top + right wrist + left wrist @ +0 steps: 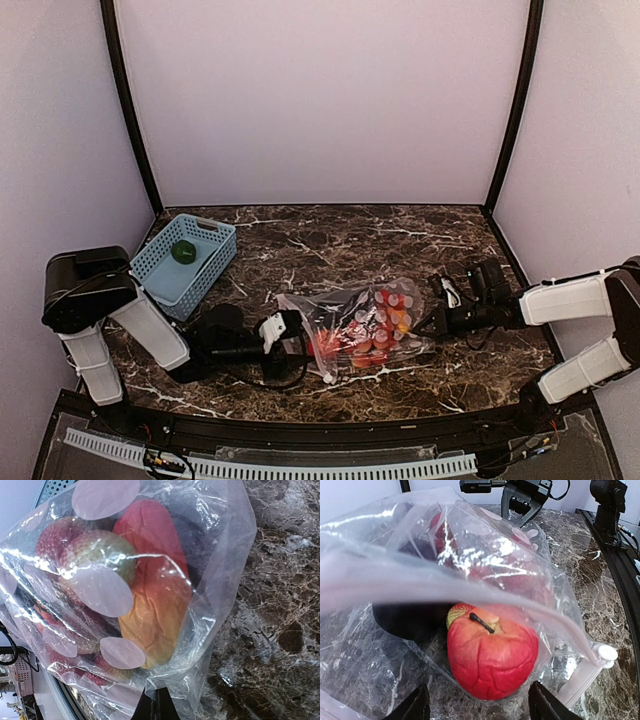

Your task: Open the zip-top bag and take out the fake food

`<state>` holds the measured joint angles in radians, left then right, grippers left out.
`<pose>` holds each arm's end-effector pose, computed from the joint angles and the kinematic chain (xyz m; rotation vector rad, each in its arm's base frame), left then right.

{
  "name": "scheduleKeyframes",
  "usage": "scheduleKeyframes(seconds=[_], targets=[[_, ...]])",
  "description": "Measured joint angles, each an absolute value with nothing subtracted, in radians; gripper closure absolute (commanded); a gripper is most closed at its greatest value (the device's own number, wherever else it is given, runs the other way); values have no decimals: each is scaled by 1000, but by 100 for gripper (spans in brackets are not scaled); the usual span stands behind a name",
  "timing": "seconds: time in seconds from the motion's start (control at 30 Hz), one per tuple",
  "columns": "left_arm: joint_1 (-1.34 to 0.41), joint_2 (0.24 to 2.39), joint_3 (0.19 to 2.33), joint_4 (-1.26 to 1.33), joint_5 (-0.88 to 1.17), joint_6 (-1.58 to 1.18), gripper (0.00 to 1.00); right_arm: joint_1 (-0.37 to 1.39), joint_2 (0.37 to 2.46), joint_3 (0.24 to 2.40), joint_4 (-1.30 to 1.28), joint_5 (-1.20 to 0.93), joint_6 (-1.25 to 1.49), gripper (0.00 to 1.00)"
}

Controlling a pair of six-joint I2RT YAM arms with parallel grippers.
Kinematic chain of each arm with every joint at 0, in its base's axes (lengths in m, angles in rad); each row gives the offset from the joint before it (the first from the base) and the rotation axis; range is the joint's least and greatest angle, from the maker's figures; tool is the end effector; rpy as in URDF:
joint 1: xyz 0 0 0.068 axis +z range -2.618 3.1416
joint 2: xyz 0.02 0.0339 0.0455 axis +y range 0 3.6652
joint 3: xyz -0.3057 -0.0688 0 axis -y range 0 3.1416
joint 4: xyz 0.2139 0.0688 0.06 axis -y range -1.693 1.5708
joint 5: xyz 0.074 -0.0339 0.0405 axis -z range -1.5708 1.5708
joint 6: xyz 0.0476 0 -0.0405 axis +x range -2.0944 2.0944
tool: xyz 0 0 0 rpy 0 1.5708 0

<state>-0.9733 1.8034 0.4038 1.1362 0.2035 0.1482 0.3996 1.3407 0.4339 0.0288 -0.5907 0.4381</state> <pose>0.1622 -0.2555 0.1790 1.1315 1.5234 -0.7580 0.1756 0.1030 0.1923 -0.2296 2.5403 1.0769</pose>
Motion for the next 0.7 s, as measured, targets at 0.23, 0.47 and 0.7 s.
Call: scheduleKeyframes(seconds=[0.23, 0.47, 0.7], targets=[[-973, 1786, 461, 1110, 201, 142, 35, 399, 1342, 434, 28, -591, 434, 100], [-973, 1755, 554, 1027, 170, 103, 42, 399, 1342, 434, 28, -591, 434, 100], [-979, 1755, 607, 950, 190, 93, 27, 399, 1342, 432, 28, -591, 435, 100]])
